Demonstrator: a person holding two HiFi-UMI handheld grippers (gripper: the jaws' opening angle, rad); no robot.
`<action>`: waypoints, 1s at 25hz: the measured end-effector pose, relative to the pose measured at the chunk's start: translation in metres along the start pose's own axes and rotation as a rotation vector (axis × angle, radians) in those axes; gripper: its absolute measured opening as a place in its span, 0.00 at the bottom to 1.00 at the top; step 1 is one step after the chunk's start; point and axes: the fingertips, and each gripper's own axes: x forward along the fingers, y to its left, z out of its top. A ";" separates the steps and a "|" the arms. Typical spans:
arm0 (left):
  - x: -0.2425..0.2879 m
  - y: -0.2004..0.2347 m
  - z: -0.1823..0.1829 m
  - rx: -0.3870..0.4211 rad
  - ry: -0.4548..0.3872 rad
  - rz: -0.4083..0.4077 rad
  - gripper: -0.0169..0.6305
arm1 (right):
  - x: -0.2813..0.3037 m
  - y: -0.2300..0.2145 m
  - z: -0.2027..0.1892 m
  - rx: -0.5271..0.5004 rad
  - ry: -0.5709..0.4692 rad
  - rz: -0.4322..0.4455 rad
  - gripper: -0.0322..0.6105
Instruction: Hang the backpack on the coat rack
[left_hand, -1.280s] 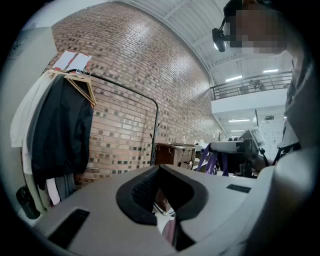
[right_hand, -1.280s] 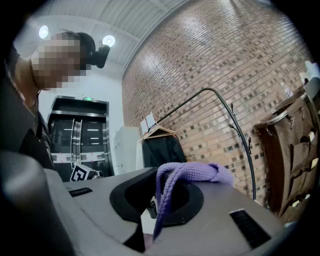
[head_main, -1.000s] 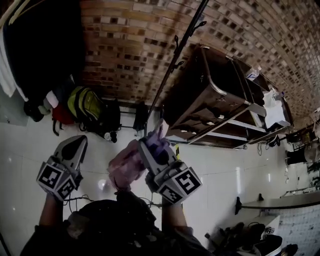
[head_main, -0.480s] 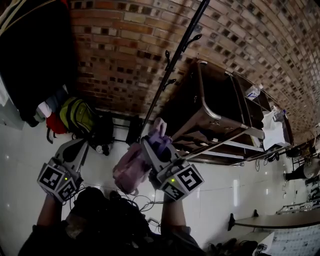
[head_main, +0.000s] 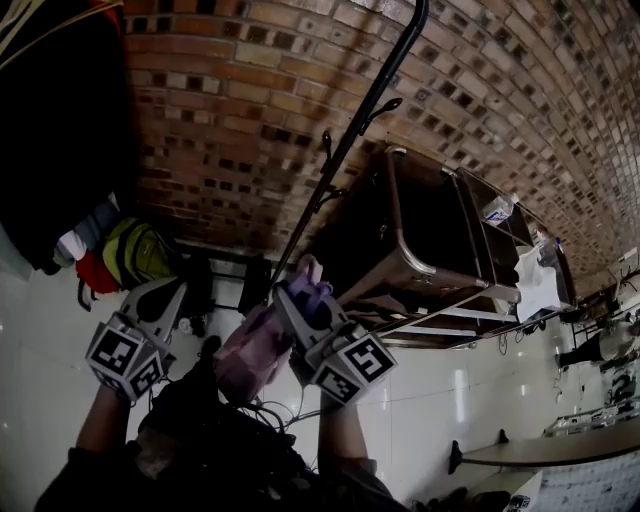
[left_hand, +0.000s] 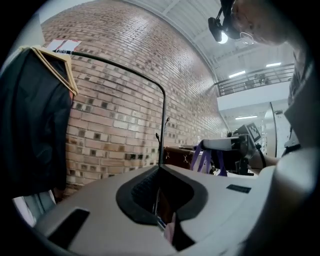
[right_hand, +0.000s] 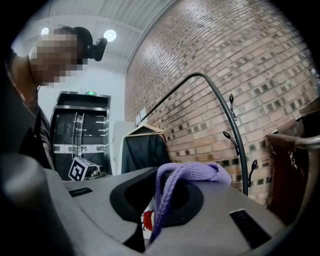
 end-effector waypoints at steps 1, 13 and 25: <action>0.009 0.005 0.001 -0.005 0.001 -0.013 0.05 | 0.006 -0.006 0.000 0.008 0.000 -0.002 0.09; 0.128 0.086 0.031 -0.030 0.019 -0.090 0.05 | 0.114 -0.079 0.019 0.027 0.028 0.001 0.09; 0.226 0.160 0.040 -0.056 0.043 -0.136 0.05 | 0.214 -0.168 0.061 -0.020 -0.003 -0.001 0.09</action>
